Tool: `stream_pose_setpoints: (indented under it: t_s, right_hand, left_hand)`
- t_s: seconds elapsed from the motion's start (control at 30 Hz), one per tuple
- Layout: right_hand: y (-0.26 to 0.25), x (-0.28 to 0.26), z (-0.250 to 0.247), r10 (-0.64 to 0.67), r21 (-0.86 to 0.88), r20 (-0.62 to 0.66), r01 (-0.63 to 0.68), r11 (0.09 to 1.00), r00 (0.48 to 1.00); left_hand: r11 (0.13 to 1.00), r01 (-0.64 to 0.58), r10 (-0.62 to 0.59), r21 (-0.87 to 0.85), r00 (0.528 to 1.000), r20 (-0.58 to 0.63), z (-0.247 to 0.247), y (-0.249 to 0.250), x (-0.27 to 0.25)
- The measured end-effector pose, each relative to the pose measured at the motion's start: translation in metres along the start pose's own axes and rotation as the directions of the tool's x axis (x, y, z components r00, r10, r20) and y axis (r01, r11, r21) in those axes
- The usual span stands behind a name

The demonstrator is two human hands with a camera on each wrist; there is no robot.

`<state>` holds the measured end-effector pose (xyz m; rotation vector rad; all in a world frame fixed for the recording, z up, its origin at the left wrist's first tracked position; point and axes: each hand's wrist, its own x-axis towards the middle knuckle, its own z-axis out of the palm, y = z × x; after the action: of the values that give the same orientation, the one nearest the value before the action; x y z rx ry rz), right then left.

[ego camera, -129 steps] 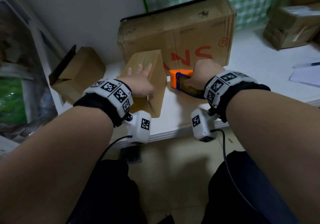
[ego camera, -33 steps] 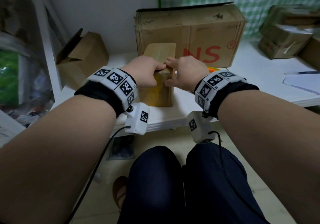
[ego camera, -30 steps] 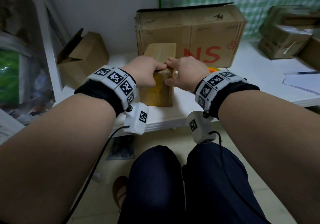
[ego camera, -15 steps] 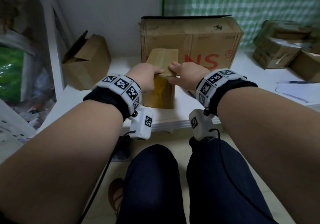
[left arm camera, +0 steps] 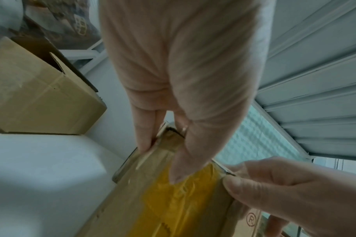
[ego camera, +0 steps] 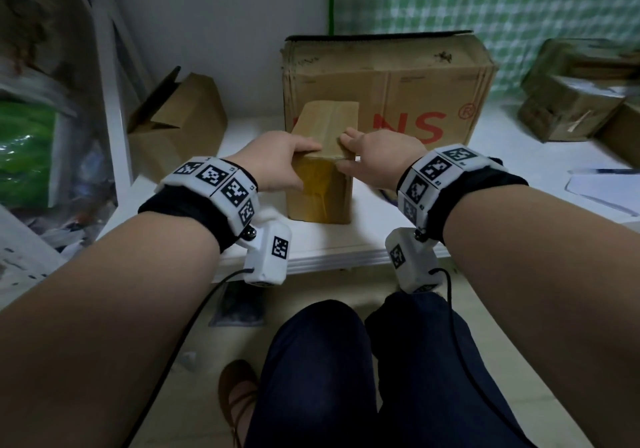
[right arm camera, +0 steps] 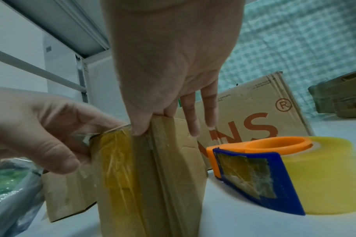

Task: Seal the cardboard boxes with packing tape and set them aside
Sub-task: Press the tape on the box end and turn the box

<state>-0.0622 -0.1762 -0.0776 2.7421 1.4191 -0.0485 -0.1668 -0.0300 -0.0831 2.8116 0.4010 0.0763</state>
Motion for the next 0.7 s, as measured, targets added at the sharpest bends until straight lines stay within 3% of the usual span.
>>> stream_pose_setpoints:
  t_s: [0.23, 0.5, 0.7]
  right_hand:
    - [-0.002, 0.008, 0.006, 0.036, -0.069, -0.069, -0.04, 0.997, 0.997]
    - [-0.015, 0.015, 0.017, 0.092, -0.044, -0.152, -0.1, 0.994, 0.984]
    - [-0.015, 0.016, 0.021, 0.064, -0.057, -0.211, -0.078, 0.995, 0.975]
  left_hand:
    - [0.978, -0.006, 0.024, -0.207, 0.996, 0.086, -0.006, 0.0, -0.006]
    - [0.98, -0.077, 0.077, -0.182, 0.997, -0.006, 0.003, -0.014, -0.003]
    - [0.983, -0.122, 0.109, -0.136, 0.989, -0.104, 0.007, -0.019, 0.0]
